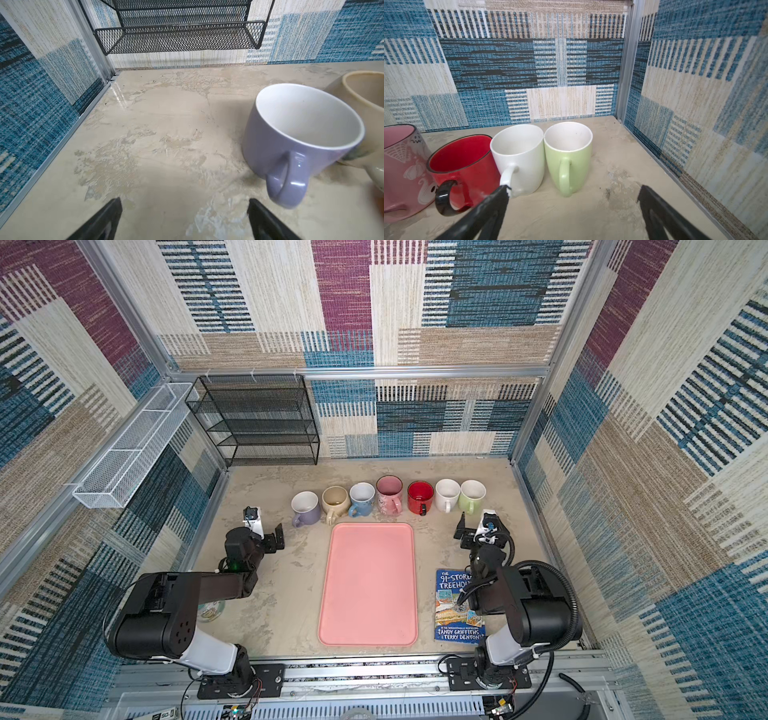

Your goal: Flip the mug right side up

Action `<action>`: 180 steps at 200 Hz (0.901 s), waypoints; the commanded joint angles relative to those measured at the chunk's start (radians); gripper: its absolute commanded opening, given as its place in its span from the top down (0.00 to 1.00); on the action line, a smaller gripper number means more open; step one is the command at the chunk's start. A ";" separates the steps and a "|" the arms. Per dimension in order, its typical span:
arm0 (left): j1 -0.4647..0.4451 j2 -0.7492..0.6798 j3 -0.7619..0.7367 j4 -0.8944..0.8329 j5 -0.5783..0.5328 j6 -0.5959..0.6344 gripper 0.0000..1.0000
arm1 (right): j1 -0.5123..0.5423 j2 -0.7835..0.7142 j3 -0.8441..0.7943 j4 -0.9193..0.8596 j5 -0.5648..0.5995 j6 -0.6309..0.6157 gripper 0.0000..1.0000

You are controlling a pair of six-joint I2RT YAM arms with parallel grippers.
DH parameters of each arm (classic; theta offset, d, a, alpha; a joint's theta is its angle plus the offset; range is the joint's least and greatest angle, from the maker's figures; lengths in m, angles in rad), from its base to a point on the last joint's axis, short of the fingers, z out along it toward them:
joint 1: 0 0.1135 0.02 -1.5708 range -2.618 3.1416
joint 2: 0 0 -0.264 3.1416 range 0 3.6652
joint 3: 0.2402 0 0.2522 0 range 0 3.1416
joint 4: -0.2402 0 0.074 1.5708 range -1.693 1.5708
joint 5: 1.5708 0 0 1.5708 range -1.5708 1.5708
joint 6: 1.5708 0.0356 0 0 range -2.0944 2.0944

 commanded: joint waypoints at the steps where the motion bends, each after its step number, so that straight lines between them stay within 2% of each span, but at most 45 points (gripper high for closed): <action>1: 0.001 -0.002 0.004 -0.005 0.021 -0.016 0.01 | -0.002 -0.006 0.004 -0.046 -0.047 0.030 0.00; 180: 0.001 -0.001 -0.001 0.006 0.019 -0.015 0.01 | -0.002 -0.004 0.000 -0.036 -0.046 0.029 0.00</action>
